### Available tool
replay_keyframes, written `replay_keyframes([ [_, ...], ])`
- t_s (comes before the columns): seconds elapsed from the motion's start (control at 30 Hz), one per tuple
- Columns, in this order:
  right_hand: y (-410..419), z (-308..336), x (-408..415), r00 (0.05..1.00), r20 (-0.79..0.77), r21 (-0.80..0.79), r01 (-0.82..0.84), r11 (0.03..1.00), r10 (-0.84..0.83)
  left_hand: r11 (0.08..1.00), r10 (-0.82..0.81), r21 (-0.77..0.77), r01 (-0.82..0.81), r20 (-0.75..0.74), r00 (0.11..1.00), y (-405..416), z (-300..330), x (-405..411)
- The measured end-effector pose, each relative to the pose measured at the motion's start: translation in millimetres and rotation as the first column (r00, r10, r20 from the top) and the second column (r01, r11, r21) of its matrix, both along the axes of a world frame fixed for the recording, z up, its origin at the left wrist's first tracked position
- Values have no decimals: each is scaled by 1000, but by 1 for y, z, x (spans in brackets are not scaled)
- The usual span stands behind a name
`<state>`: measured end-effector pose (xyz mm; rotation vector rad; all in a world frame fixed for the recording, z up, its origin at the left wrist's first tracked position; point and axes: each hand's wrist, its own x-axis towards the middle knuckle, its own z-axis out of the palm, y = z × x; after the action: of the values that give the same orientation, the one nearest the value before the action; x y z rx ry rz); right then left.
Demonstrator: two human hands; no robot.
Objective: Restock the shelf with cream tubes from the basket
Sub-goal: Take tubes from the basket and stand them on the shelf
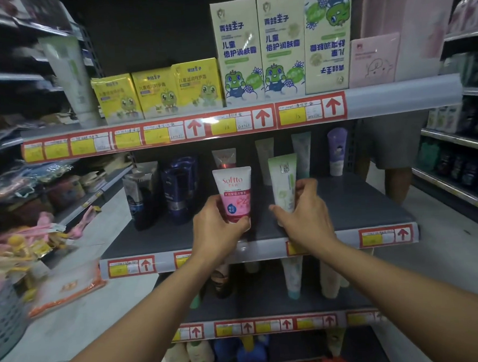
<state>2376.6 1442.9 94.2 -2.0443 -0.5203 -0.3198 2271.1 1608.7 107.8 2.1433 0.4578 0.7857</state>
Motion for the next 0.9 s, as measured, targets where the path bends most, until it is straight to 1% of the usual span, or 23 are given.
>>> replay_keyframes([
  [0.2,10,-11,9,1000,-9,-47,7,999,-8,1000,10,6,-10,-46,999,11,-16,13],
  [0.37,12,-16,8,1000,-5,-83,12,996,-12,1000,15,24,-14,-51,999,14,-25,16],
  [0.43,11,-17,6,1000,12,-111,30,993,-29,999,22,49,-19,-63,998,13,-28,15],
  [0.53,8,-20,9,996,59,-194,78,978,-68,990,74,123,-63,-84,994,14,-31,14],
  [0.6,7,-21,11,997,38,-256,70,964,-62,988,92,137,-77,-107,990,15,-30,15],
  [0.67,8,-19,15,998,4,-296,58,953,-60,989,107,119,-91,-139,984,17,-27,18],
  [0.9,27,-9,51,988,-115,-345,56,937,-102,985,168,85,-151,-240,956,32,-17,51],
])
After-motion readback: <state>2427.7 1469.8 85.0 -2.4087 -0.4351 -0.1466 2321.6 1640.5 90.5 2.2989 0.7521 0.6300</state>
